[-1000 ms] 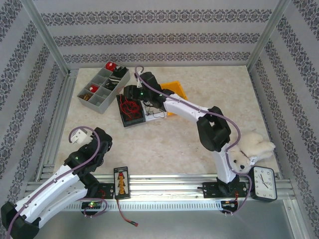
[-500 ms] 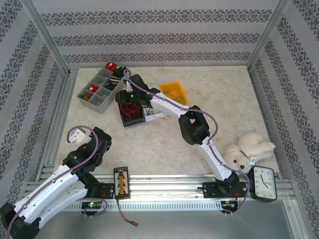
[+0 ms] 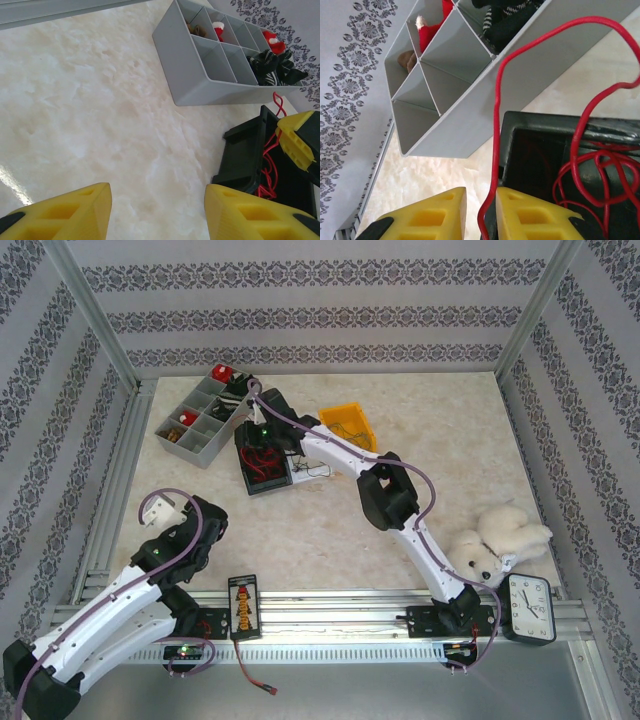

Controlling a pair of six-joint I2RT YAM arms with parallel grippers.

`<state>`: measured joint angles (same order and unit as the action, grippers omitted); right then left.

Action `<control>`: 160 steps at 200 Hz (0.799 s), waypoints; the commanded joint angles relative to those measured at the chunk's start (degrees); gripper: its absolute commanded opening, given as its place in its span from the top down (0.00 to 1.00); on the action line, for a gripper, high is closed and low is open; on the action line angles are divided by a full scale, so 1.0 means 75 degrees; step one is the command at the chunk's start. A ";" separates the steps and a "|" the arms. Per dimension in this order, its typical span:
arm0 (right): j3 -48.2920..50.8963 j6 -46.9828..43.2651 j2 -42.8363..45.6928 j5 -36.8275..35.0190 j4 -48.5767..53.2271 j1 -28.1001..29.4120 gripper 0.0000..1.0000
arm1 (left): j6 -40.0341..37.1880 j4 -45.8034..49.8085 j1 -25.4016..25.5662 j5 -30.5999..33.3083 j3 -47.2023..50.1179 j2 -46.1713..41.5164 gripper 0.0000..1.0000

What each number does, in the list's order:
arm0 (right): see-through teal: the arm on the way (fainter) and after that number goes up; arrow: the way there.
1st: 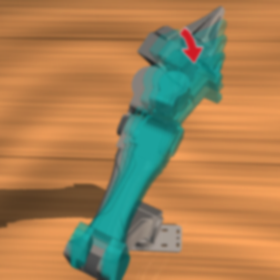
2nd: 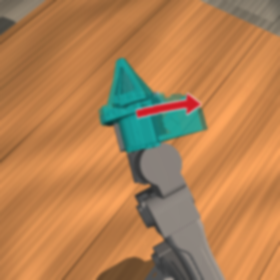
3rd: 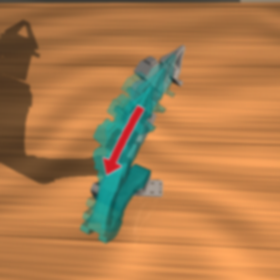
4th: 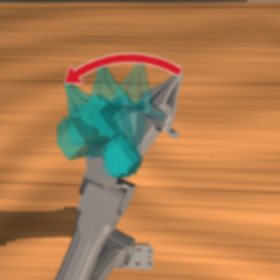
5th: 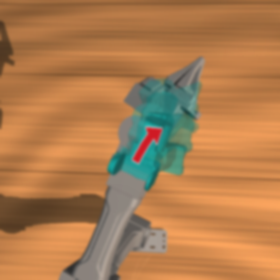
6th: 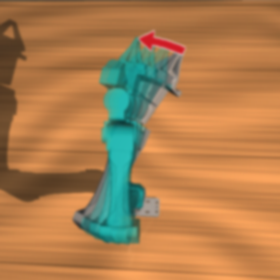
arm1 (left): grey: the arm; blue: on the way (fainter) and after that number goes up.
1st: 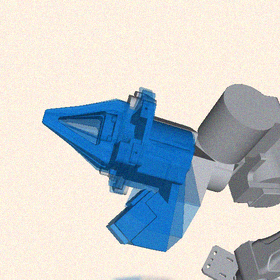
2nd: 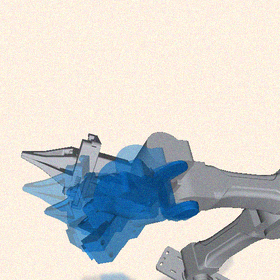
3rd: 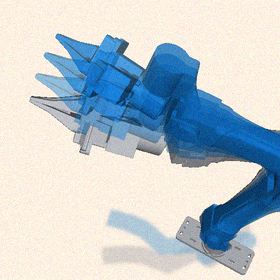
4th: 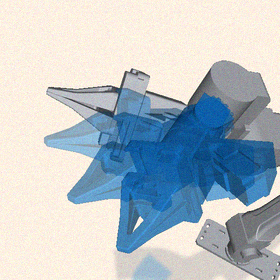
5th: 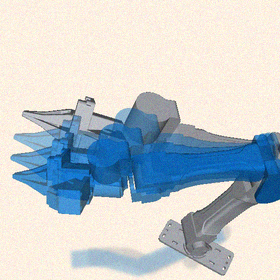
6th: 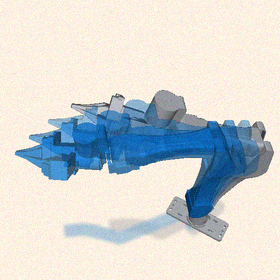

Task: Untangle the cables

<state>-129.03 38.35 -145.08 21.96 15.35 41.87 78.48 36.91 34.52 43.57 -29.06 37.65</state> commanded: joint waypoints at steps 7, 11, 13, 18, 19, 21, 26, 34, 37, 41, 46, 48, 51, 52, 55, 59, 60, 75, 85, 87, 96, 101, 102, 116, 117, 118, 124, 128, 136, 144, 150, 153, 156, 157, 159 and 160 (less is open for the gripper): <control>-0.0508 -0.0097 -0.0313 0.0078 0.0075 -0.0004 0.76 | -0.0040 0.0242 -0.0091 0.0103 -0.0108 -0.0096 0.48; -0.0530 -0.0086 -0.0326 0.0084 0.0083 -0.0004 0.77 | -0.0035 0.0253 -0.0091 0.0099 -0.0104 -0.0108 0.48; -0.0539 -0.0080 -0.0337 0.0090 0.0076 -0.0004 0.78 | -0.0034 0.0249 -0.0097 0.0106 -0.0100 -0.0109 0.48; -0.0549 -0.0074 -0.0353 0.0104 0.0082 -0.0005 0.80 | -0.0029 0.0264 -0.0103 0.0107 -0.0109 -0.0118 0.48; -0.0549 -0.0074 -0.0354 0.0106 0.0084 -0.0010 0.81 | -0.0026 0.0268 -0.0103 0.0108 -0.0104 -0.0120 0.48; -0.0549 -0.0068 -0.0355 0.0107 0.0076 -0.0012 0.82 | -0.0023 0.0261 -0.0103 0.0102 -0.0105 -0.0121 0.48; -0.0550 -0.0062 -0.0356 0.0119 0.0080 -0.0027 0.86 | -0.0027 0.0281 -0.0103 0.0106 -0.0107 -0.0132 0.48; -0.0527 -0.0062 -0.0327 0.0128 0.0058 -0.0027 0.91 | -0.0013 0.0293 -0.0115 0.0107 -0.0100 -0.0132 0.48; -0.0510 -0.0078 -0.0313 0.0131 0.0062 -0.0027 0.93 | -0.0011 0.0294 -0.0109 0.0098 -0.0110 -0.0133 0.48; -0.0484 -0.0101 -0.0273 0.0133 0.0039 -0.0037 0.95 | -0.0011 0.0294 -0.0114 0.0100 -0.0119 -0.0133 0.48; -0.0425 -0.0136 -0.0204 0.0137 -0.0010 -0.0038 0.96 | -0.0011 0.0284 -0.0119 0.0114 -0.0111 -0.0133 0.48; -0.0384 -0.0151 -0.0174 0.0133 -0.0041 -0.0030 0.96 | -0.0016 0.0283 -0.0122 0.0119 -0.0119 -0.0133 0.48; -0.0325 -0.0177 -0.0118 0.0121 -0.0102 -0.0019 0.97 | -0.0022 0.0277 -0.0126 0.0110 -0.0111 -0.0123 0.48; -0.0303 -0.0184 -0.0096 0.0120 -0.0125 -0.0017 0.97 | -0.0022 0.0274 -0.0126 0.0109 -0.0110 -0.0122 0.48; -0.0227 -0.0209 -0.0025 0.0111 -0.0183 -0.0020 0.97 | -0.0028 0.0265 -0.0131 0.0114 -0.0117 -0.0121 0.48; -0.0140 -0.0236 0.0055 0.0107 -0.0286 -0.0025 0.97 | -0.0043 0.0251 -0.0127 0.0124 -0.0120 -0.0111 0.48; -0.0110 -0.0243 0.0084 0.0108 -0.0311 -0.0026 0.98 | -0.0044 0.0249 -0.0127 0.0122 -0.0115 -0.0110 0.48; 0.0254 -0.0399 0.0475 0.0067 -0.0648 -0.0027 0.98 | -0.0079 0.0206 -0.0138 0.0132 -0.0133 -0.0087 0.48; 0.0439 -0.0520 0.0711 0.0051 -0.0771 -0.0026 0.98 | -0.0113 0.0176 -0.0141 0.0139 -0.0154 -0.0063 0.48; 0.0462 -0.0552 0.0752 0.0044 -0.0794 -0.0021 0.98 | -0.0121 0.0171 -0.0148 0.0136 -0.0156 -0.0054 0.48; 0.0632 -0.0642 0.0939 0.0048 -0.0904 -0.0027 0.98 | -0.0145 0.0148 -0.0150 0.0140 -0.0168 -0.0034 0.48; 0.0699 -0.0695 0.1022 0.0066 -0.0938 -0.0022 0.98 | -0.0151 0.0133 -0.0147 0.0146 -0.0168 -0.0025 0.48; 0.0725 -0.0701 0.1048 0.0069 -0.0948 -0.0030 0.99 | -0.0157 0.0132 -0.0148 0.0145 -0.0168 -0.0026 0.48; 0.0976 -0.0759 0.1232 0.0110 -0.1059 -0.0050 0.99 | -0.0175 0.0107 -0.0161 0.0153 -0.0167 -0.0028 0.48; 0.0987 -0.0762 0.1247 0.0121 -0.1067 -0.0051 0.99 | -0.0175 0.0107 -0.0161 0.0148 -0.0168 -0.0028 0.48; 0.1004 -0.0770 0.1260 0.0126 -0.1077 -0.0051 0.99 | -0.0175 0.0107 -0.0162 0.0146 -0.0162 -0.0028 0.48; 0.1116 -0.0797 0.1332 0.0152 -0.1141 -0.0042 0.99 | -0.0186 0.0101 -0.0162 0.0150 -0.0168 -0.0028 0.48; 0.1174 -0.0811 0.1370 0.0144 -0.1158 -0.0044 0.99 | -0.0186 0.0106 -0.0161 0.0153 -0.0168 -0.0033 0.48; 0.1310 -0.0820 0.1440 0.0108 -0.1205 -0.0049 1.00 | -0.0186 0.0116 -0.0161 0.0150 -0.0168 -0.0045 0.48; 0.1455 -0.0813 0.1502 0.0116 -0.1276 -0.0057 1.00 | -0.0186 0.0130 -0.0162 0.0157 -0.0161 -0.0057 0.48; 0.1585 -0.0781 0.1557 0.0130 -0.1354 -0.0069 1.00 | -0.0191 0.0142 -0.0162 0.0167 -0.0168 -0.0069 0.48; 0.1654 -0.0750 0.1590 0.0131 -0.1394 -0.0068 1.00 | -0.0181 0.0145 -0.0162 0.0176 -0.0160 -0.0072 0.48; 0.1733 -0.0737 0.1625 0.0141 -0.1450 -0.0071 1.00 | -0.0186 0.0151 -0.0162 0.0196 -0.0159 -0.0074 0.48; 0.1763 -0.0734 0.1636 0.0142 -0.1467 -0.0073 1.00 | -0.0186 0.0158 -0.0162 0.0193 -0.0164 -0.0074 0.48; 0.1830 -0.0722 0.1660 0.0146 -0.1518 -0.0074 1.00 | -0.0186 0.0163 -0.0162 0.0194 -0.0170 -0.0086 0.48; 0.1859 -0.0715 0.1677 0.0150 -0.1537 -0.0074 1.00 | -0.0186 0.0164 -0.0162 0.0204 -0.0175 -0.0092 0.48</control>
<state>-118.85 34.04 -135.90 22.17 8.16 41.76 78.26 36.91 33.85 43.59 -29.08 37.28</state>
